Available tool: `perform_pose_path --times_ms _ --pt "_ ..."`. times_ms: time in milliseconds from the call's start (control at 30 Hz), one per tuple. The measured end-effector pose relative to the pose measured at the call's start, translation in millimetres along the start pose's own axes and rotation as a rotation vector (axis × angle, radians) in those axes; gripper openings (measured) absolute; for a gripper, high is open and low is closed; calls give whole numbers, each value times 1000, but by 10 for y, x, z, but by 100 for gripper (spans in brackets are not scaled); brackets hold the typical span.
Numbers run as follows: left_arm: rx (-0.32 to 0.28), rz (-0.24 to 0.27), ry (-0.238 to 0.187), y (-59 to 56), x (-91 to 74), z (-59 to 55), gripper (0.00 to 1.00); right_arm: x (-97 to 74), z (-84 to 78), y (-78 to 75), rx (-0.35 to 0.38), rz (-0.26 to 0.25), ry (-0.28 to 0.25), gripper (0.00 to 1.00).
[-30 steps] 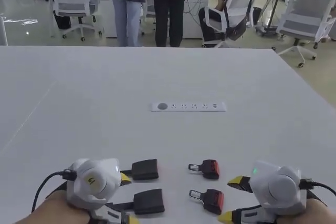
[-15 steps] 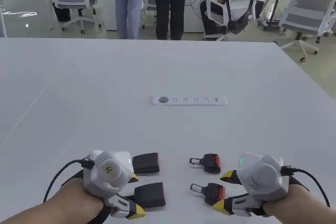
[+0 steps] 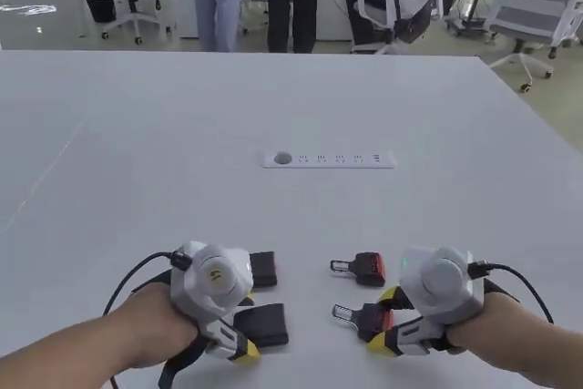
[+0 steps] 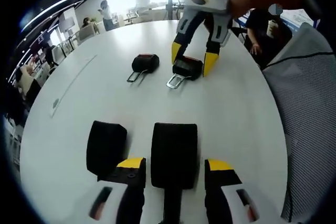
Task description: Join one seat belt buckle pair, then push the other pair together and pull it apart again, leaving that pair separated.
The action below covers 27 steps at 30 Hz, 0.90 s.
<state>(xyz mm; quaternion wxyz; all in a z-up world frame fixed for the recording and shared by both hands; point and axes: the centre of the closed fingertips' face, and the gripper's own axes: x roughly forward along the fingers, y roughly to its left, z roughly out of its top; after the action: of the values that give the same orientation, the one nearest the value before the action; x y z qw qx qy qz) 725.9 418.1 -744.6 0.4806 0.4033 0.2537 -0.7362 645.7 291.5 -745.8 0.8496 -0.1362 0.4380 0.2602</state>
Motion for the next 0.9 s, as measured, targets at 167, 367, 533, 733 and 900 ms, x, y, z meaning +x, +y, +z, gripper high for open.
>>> perform_pose_path --times_ms 167,367,533,733,900 --pt "10 -28 -2 -15 19 11 39 -7 -32 0 -15 28 24 34" --pt "45 -43 -4 -12 23 21 35 -7 -52 14 -95 71 71 34" --pt "40 -53 -3 -14 22 17 35 -4 -49 32 -145 94 77 34" --pt "48 -58 -9 -31 10 11 34 0 -40 52 -180 103 73 34" --pt "61 -68 2 -54 2 4 34 2 -32 74 -203 118 77 34"
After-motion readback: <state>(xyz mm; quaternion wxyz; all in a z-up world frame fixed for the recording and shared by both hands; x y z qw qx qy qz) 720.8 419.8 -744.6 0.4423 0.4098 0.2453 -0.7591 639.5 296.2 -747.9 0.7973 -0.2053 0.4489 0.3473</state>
